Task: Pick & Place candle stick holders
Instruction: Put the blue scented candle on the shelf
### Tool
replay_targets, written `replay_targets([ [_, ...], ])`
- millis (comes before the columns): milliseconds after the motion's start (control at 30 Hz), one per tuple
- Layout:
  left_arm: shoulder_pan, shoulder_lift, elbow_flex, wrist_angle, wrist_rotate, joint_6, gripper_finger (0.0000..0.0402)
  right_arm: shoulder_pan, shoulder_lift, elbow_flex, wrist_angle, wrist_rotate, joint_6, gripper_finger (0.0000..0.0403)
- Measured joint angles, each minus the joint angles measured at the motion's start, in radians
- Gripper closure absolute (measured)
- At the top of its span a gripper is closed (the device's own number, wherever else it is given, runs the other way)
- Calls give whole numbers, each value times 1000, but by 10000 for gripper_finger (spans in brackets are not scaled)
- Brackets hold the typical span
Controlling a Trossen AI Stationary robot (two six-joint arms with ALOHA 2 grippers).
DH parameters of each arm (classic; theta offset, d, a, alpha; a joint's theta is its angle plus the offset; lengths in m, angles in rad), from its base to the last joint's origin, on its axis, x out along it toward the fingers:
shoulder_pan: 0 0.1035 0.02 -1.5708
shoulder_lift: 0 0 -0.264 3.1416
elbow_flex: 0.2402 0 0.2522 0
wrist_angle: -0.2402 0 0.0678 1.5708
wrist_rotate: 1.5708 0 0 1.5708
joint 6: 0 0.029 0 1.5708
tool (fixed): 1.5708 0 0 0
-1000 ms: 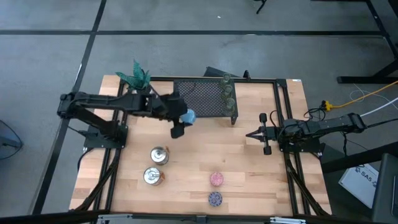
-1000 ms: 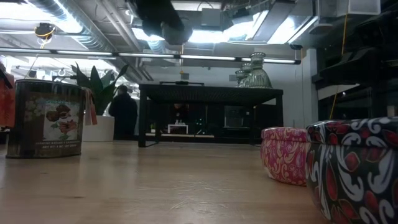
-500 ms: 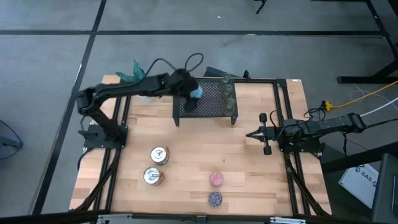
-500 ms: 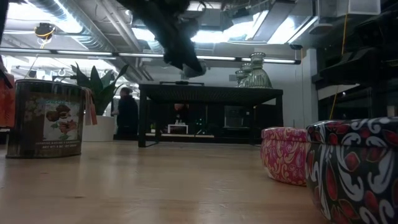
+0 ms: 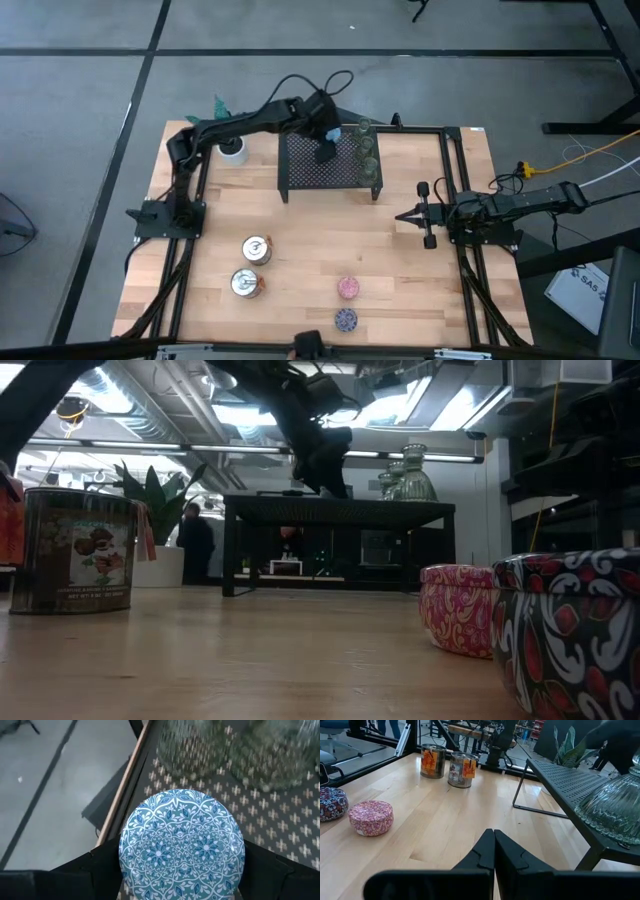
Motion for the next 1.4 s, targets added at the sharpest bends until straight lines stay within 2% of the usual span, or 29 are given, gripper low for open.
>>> replay_targets([
  [200,-2,41,6,15,22,64,101,0,0,0,0,0,0,400],
  [767,-6,51,6,46,13,67,99,0,0,0,0,0,0,400],
  [1133,-8,51,5,63,-41,68,58,0,0,0,0,0,0,400],
  [1400,-18,9,4,19,-145,99,56,0,0,0,0,0,0,400],
])
